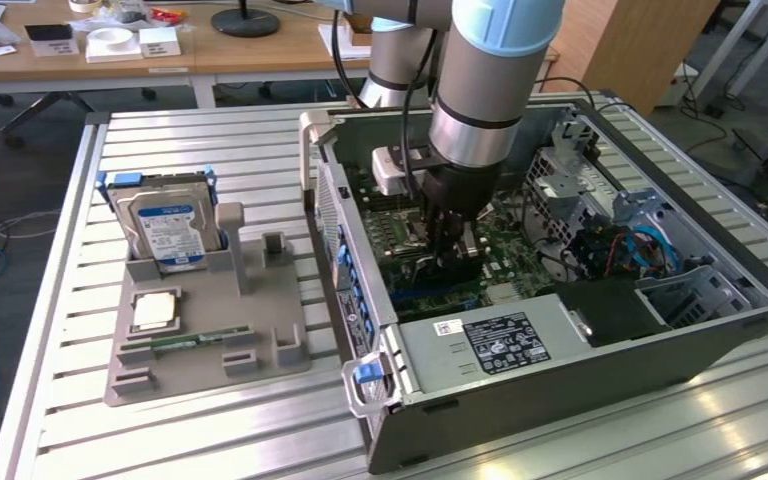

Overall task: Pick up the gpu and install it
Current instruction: 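Insert the gpu into the slot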

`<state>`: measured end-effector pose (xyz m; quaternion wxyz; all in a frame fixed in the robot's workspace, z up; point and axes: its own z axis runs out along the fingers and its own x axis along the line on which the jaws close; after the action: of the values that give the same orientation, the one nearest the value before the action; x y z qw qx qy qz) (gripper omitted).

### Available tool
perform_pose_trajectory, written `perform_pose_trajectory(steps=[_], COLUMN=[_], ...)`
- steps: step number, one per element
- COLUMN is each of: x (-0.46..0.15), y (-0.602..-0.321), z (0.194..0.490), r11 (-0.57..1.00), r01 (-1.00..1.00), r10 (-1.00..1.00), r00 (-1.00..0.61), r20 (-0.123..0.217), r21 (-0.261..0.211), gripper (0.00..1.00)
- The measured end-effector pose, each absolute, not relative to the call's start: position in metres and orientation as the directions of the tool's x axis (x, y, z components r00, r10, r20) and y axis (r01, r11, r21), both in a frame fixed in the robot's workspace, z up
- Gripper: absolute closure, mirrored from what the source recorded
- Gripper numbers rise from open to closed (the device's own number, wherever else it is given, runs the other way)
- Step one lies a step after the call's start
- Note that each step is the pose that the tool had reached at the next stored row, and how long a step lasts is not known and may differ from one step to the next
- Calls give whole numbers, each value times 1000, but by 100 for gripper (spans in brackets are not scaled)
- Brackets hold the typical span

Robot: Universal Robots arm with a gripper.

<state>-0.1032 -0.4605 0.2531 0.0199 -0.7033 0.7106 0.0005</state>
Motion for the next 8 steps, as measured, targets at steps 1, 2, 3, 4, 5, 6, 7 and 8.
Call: perform_pose_trajectory(steps=[1, 2, 3, 4, 5, 6, 7, 8], x=[-103, -103, -103, -103, -104, -104, -104, -104], y=[-460, -460, -461, -461, -461, -461, -461, -461], z=[253, 253, 253, 253, 252, 252, 251, 251], r11=[11, 11, 11, 11, 11, 11, 11, 11], r01=[-1000, -1000, -1000, -1000, -1000, -1000, -1000, -1000], r10=[-1000, -1000, -1000, -1000, -1000, -1000, -1000, -1000], r00=[-10, -10, -10, -10, -10, -10, -10, -10], r20=[-29, -29, -29, -29, -29, -29, -29, -29], r21=[-27, -27, -27, -27, -27, -27, -27, -27], gripper=[74, 74, 74, 74, 74, 74, 74, 74])
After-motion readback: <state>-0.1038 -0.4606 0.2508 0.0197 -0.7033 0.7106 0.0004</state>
